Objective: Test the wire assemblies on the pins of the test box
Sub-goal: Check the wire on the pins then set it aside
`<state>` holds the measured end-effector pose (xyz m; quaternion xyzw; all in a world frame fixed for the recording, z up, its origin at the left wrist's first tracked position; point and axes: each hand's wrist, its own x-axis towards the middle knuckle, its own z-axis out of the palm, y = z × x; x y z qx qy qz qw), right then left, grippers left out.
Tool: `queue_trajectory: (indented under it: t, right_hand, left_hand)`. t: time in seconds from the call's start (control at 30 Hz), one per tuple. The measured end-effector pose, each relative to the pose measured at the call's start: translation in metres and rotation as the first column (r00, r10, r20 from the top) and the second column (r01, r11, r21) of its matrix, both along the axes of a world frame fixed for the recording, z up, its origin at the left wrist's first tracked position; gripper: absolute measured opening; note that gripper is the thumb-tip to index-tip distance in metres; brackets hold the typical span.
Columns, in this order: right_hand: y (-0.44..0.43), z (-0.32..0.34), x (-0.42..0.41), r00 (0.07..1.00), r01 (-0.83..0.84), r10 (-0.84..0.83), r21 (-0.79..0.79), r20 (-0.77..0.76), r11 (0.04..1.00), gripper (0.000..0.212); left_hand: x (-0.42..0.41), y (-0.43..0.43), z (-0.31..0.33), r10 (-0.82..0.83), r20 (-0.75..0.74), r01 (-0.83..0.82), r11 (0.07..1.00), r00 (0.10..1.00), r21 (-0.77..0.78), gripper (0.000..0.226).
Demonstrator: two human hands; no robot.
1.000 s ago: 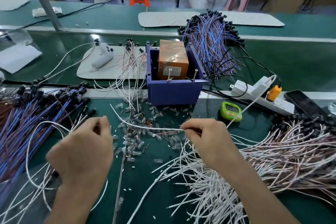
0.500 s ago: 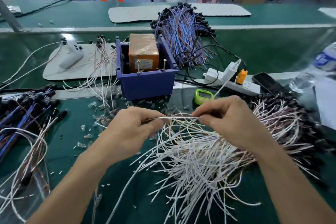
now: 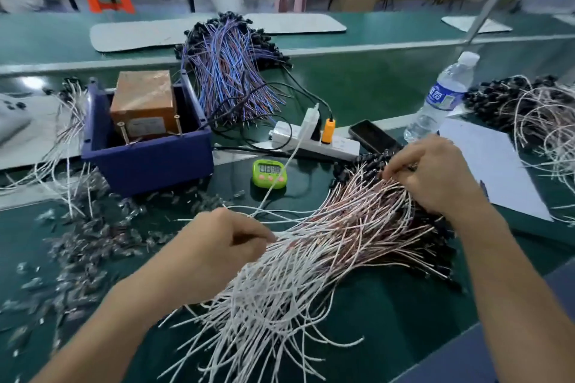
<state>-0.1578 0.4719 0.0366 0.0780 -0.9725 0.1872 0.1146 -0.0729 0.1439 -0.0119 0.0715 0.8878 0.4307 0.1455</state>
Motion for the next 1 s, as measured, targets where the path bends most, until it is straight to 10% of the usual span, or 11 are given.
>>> queue_trajectory:
  t: [0.17, 0.37, 0.6, 0.87, 1.0]
  right_hand:
    - [0.01, -0.024, 0.001, 0.99, 0.115, -0.117, -0.023, -0.075, 0.993, 0.043]
    - [-0.048, -0.051, 0.025, 0.992, -0.1, 0.113, -0.208, 0.051, 0.973, 0.044]
    - [-0.106, -0.088, 0.038, 0.964, -0.205, 0.203, -0.006, 0.169, 0.979, 0.03]
    - [-0.108, -0.089, 0.043, 0.979, -0.148, 0.145, 0.013, 0.141, 0.989, 0.028]
    - [-0.142, -0.074, 0.049, 0.955, -0.201, 0.242, -0.225, 0.169, 0.953, 0.022]
  left_hand:
    - [-0.007, 0.017, -0.012, 0.026, -0.124, -0.049, 0.983, 0.992, -0.178, 0.029]
    - [-0.026, 0.039, -0.024, -0.165, -0.061, 0.136, 0.935, 0.984, -0.327, 0.099]
    - [-0.022, 0.053, -0.031, -0.272, -0.162, 0.126, 0.793, 0.949, -0.596, 0.078]
    - [-0.011, 0.035, -0.023, -0.073, -0.245, -0.018, 0.937, 0.967, -0.35, 0.039]
    - [-0.005, 0.002, -0.017, 0.184, -0.288, -0.207, 0.977, 0.94, -0.051, 0.019]
